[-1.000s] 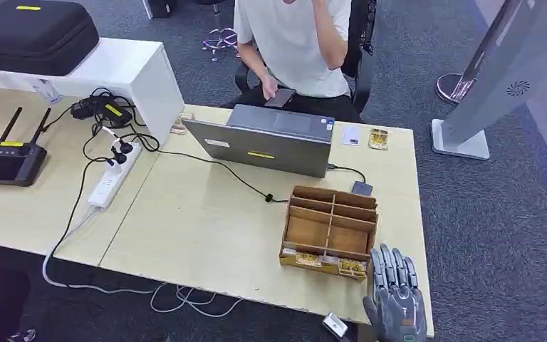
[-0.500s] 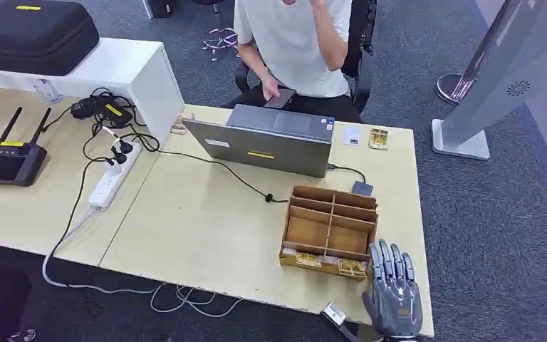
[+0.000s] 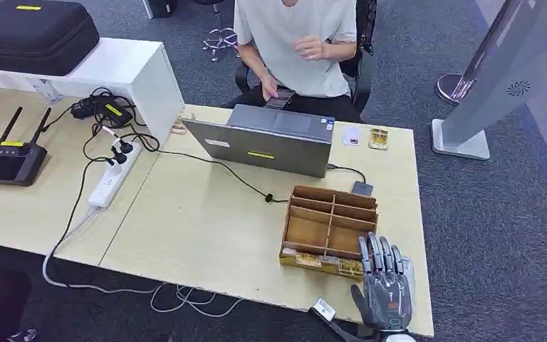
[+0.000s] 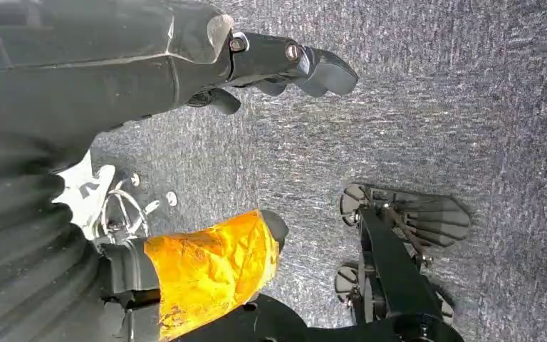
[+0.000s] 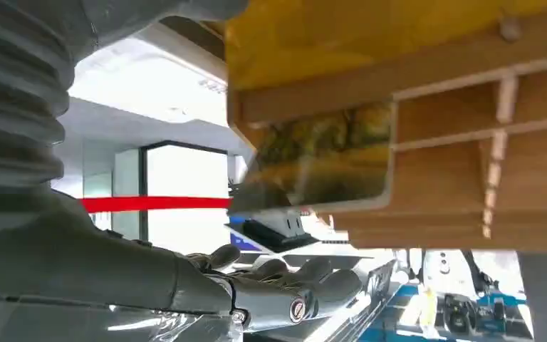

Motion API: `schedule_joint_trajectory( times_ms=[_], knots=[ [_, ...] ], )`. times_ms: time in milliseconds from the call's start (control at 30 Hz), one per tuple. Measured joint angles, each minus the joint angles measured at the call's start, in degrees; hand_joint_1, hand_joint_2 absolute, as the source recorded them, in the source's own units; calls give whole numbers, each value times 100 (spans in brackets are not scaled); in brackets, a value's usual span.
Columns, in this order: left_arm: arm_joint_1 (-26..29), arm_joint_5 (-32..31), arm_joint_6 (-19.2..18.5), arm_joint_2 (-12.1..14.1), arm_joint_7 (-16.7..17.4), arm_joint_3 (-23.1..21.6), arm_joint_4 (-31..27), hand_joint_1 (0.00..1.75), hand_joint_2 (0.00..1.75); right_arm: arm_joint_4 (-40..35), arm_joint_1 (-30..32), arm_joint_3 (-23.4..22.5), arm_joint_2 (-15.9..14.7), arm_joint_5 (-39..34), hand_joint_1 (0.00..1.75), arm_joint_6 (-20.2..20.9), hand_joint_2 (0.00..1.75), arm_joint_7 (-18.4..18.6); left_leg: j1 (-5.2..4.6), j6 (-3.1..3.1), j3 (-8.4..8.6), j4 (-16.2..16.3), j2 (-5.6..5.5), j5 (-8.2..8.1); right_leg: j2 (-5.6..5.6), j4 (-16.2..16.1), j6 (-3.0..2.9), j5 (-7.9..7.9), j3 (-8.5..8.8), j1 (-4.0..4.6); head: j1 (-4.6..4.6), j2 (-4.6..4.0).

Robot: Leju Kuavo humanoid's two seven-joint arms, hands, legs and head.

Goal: Pass the card to the sensor for recognition and then transmit it.

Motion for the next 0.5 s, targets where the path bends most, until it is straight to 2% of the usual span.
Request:
schedule_joint_trajectory(
  times_ms=[500],
  knots=[
    [-1,-42,11,0,7,-2,0,0,175,-212,30,31,26,-13,0,37,175,-20,0,0,0,0,0,0,0,0,0,0,0,0,0,0]
  ],
)
